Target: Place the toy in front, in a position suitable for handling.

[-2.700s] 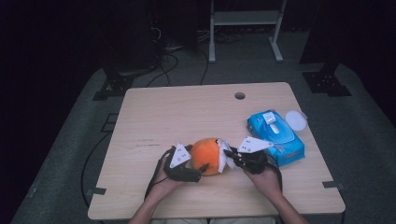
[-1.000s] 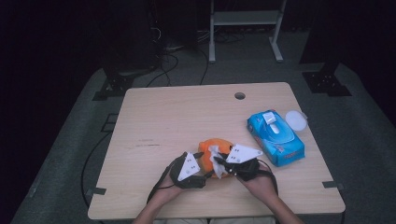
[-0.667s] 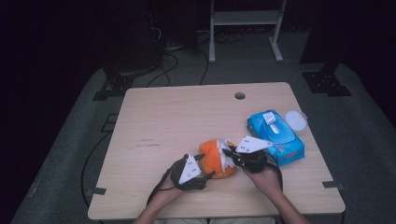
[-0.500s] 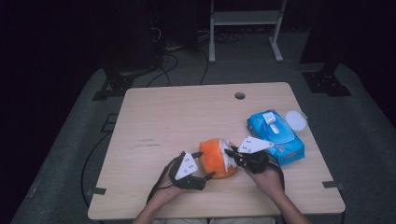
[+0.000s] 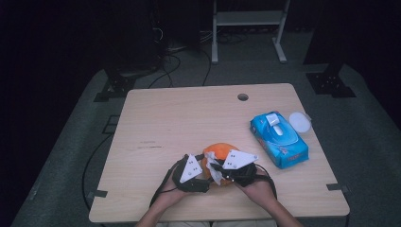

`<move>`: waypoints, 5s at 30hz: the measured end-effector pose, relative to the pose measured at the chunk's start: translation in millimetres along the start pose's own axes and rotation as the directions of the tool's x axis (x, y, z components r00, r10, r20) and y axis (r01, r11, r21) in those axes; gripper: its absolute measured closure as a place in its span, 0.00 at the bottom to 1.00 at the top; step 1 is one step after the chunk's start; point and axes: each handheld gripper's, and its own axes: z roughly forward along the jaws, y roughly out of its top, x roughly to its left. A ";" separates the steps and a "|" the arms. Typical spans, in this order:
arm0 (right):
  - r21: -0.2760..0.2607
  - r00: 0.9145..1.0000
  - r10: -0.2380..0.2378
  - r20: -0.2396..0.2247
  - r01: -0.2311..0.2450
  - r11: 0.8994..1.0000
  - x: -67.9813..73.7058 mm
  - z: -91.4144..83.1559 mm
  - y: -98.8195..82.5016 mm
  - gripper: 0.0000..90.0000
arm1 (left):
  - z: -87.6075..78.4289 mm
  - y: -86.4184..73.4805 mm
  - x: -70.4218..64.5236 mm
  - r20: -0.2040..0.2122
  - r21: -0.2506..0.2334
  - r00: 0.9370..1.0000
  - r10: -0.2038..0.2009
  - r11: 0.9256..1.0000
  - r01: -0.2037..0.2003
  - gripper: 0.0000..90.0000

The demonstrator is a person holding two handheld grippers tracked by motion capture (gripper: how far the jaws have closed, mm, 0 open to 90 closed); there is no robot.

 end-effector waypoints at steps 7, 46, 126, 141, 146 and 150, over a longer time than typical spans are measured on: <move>-0.011 0.992 0.102 0.072 -0.102 0.995 -32.2 -18.8 -11.5 0.92 | -0.1 -0.1 -4.0 0.006 -0.009 0.999 0.032 0.999 -0.032 0.27; -0.016 0.998 0.061 0.024 -0.060 0.998 -16.5 -17.5 -3.0 0.91 | -2.8 7.4 -11.2 0.025 -0.004 0.998 0.059 0.998 -0.059 0.29; 0.078 0.953 0.294 0.071 -0.299 0.951 -65.9 -21.6 -43.7 0.92 | -8.1 -2.7 11.0 0.004 0.017 1.000 -0.008 1.000 0.008 0.34; 0.031 0.945 0.327 0.019 -0.327 0.945 -63.3 -24.7 -39.6 0.91 | -6.9 0.7 0.9 0.006 0.008 0.999 0.032 0.999 -0.032 0.34; -0.012 0.953 0.299 -0.043 -0.300 0.954 -48.9 -25.5 -25.1 0.91 | -6.1 2.2 -2.3 0.010 0.003 0.998 0.055 0.998 -0.055 0.33; -0.008 0.968 0.249 -0.035 -0.249 0.968 -42.5 -20.8 -19.7 0.91 | -5.8 2.8 -4.1 0.009 -0.001 0.998 0.054 0.999 -0.054 0.33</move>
